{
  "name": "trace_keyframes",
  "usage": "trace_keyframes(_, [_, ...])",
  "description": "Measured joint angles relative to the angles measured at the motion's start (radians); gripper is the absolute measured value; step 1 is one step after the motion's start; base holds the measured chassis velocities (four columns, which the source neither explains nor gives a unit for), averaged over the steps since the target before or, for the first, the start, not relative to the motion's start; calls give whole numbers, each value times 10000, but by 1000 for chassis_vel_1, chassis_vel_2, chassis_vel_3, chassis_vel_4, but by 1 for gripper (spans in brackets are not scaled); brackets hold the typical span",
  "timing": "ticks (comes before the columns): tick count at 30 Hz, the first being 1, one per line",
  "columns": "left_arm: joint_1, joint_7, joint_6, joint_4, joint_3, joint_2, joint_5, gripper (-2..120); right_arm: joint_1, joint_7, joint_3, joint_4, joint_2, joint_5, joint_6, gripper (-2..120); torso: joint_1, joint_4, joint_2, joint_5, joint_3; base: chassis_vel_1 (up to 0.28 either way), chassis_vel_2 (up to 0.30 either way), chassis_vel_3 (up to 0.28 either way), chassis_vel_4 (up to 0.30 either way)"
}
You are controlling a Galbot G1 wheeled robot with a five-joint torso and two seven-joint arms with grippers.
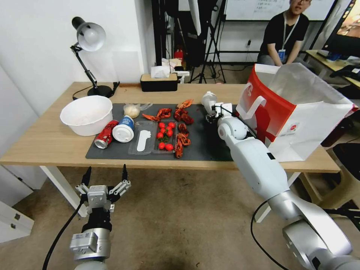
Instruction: Pick up the trash from the table and place it into the takeout bag.
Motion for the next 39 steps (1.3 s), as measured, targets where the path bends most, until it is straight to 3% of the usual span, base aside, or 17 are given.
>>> trace_keyframes(15, [132, -11, -17, -122, 56, 14, 68, 100, -580, 830, 100, 1548, -296, -1251, 219, 52, 0, 0, 0, 0, 0, 0, 0, 0, 0])
trace_keyframes(19, [150, -15, -55, -130, 23, -7, 68, 100, -937, 1419, 89, 2862, -520, -1313, 113, 52, 0, 1, 0, -2, 0, 0, 0, 0, 0])
trace_keyframes(23, [151, -18, -106, -130, -2, -27, 75, 100, -1374, 599, 76, 4182, -934, -1261, 549, 52, -1, 1, 0, -3, -1, 0, 0, 0, 0])
trace_keyframes(32, [144, -21, -177, -33, -8, -38, 92, 100, -2282, -1097, 354, 5646, -1610, -1039, 1916, 52, 0, 1, 0, 0, -1, 0, 0, 0, 0])
trace_keyframes(39, [131, -26, -186, 33, 13, -44, 96, 100, -2961, -1218, 1159, 6681, -2022, -968, 2770, 52, -1, 0, 0, 0, -1, 0, 0, 0, 0])
